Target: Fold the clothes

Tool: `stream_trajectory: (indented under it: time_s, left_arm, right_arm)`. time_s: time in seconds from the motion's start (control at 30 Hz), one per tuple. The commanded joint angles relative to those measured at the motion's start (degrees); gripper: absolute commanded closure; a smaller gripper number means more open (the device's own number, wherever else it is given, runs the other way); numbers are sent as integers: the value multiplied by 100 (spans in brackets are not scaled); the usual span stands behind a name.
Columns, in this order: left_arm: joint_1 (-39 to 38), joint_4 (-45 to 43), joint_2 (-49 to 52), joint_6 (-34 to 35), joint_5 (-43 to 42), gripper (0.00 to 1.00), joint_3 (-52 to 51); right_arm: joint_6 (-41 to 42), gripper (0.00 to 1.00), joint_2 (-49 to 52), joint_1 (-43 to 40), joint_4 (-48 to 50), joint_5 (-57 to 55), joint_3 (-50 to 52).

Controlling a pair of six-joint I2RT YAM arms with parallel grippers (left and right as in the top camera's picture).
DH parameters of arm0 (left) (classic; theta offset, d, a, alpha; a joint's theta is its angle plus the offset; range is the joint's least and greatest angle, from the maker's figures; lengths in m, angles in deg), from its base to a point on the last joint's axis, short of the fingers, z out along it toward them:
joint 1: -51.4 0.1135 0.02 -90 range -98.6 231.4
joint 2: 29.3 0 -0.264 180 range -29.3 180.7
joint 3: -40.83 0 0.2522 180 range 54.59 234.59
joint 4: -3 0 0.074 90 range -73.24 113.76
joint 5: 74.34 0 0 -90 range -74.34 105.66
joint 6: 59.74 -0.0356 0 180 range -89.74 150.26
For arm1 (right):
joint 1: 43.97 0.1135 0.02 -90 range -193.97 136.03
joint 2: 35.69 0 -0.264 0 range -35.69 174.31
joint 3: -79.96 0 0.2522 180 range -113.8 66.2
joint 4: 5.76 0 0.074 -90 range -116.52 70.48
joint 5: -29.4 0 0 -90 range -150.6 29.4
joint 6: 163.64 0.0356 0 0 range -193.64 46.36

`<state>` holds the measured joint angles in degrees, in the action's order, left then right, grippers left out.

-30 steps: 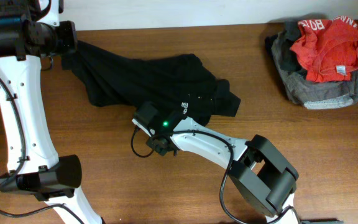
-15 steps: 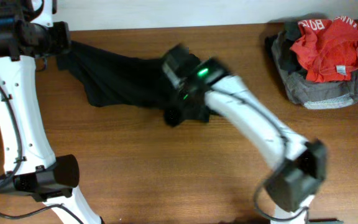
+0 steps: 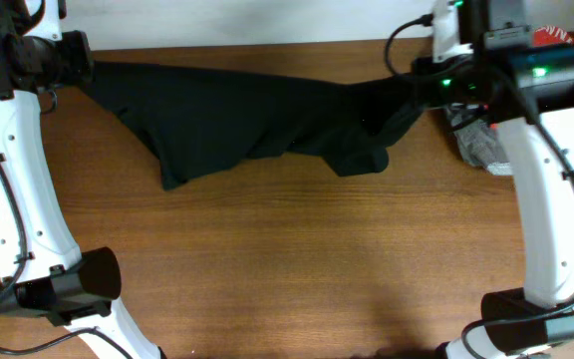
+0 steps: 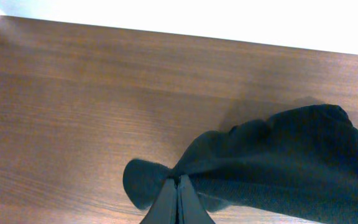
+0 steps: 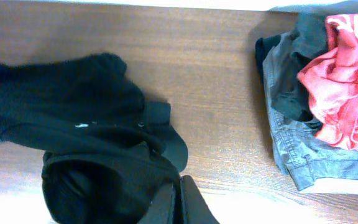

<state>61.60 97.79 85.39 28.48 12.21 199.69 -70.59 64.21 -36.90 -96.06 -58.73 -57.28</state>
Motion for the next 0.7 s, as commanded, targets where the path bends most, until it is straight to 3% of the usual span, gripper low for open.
stream_trajectory:
  time_s: [0.0, 0.27, 0.67]
  left_arm:
    - [61, -52, -208, -85, 68, 100, 291]
    - [57, -46, -935, -87, -59, 99, 678]
    - [57, 31, -2944, -90, -313, 100, 680]
  right_arm:
    - [20, 96, -407, -284, -9, 393, -415]
    - [-85, 96, -824, -297, -264, 396, -988]
    - [-85, 96, -1941, -297, -905, 396, -1108]
